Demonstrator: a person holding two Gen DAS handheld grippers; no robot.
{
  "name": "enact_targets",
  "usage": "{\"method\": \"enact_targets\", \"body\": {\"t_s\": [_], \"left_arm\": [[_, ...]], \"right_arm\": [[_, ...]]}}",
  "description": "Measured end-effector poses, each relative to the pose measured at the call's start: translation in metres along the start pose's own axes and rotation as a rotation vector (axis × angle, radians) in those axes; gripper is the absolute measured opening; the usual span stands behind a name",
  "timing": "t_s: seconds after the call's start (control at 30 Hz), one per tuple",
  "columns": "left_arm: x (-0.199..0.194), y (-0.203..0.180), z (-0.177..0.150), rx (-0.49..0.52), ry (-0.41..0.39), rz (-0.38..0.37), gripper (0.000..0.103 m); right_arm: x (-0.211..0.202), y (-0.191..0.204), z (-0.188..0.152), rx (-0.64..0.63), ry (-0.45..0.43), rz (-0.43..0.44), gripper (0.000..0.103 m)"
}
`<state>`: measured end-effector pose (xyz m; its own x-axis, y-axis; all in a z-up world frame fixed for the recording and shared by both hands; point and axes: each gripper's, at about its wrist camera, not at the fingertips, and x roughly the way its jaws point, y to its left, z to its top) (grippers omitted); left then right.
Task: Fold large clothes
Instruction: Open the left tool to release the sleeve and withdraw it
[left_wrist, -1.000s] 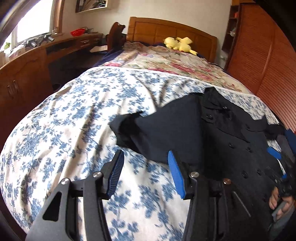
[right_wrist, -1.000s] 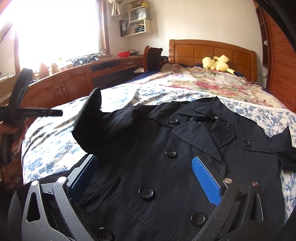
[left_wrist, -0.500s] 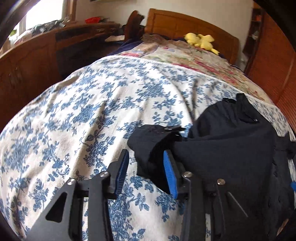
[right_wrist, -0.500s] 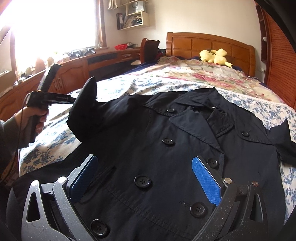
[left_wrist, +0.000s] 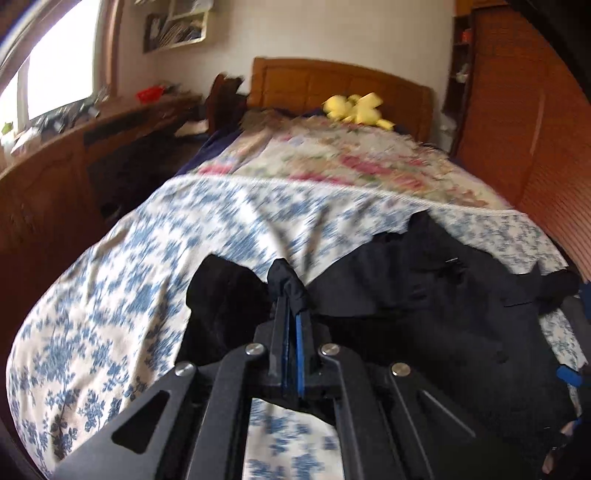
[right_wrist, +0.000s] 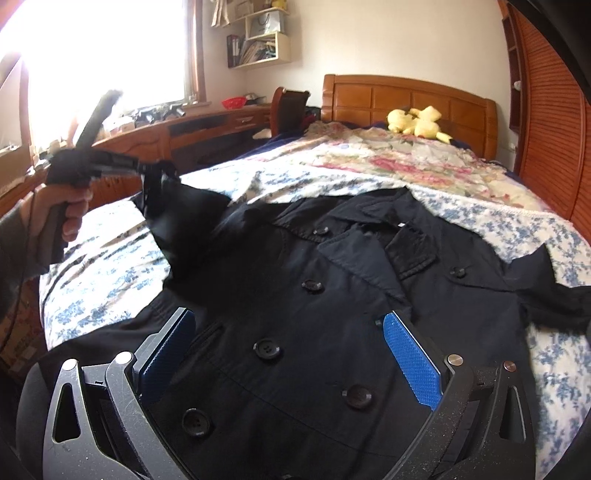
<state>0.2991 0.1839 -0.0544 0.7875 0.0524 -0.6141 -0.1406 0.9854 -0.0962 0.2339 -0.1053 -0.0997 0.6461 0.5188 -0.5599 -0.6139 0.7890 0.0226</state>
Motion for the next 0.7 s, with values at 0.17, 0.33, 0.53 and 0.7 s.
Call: {"method": "enact_targets", "body": {"t_s": [0.17,0.33,0.53,0.7], "left_arm": [[-0.044,-0.071,0.029,0.092,-0.065,-0.1,0.0],[-0.074,-0.133,0.039,0.181,-0.094,-0.185,0.0],[-0.102,-0.182,0.03,0.242,-0.092,-0.294,0.0],[-0.115,-0.201,0.01,0.293,-0.055,-0.36,0.002]], "right_arm": [[-0.031,-0.015,0.017,-0.006,-0.034,-0.044,0.103],[-0.063,-0.039,0.035,0.024,-0.081,-0.091,0.103],[-0.08,-0.074,0.049,0.07,-0.08,-0.161,0.103],[-0.088,-0.093,0.047,0.092,-0.076,-0.201,0.103]]}}
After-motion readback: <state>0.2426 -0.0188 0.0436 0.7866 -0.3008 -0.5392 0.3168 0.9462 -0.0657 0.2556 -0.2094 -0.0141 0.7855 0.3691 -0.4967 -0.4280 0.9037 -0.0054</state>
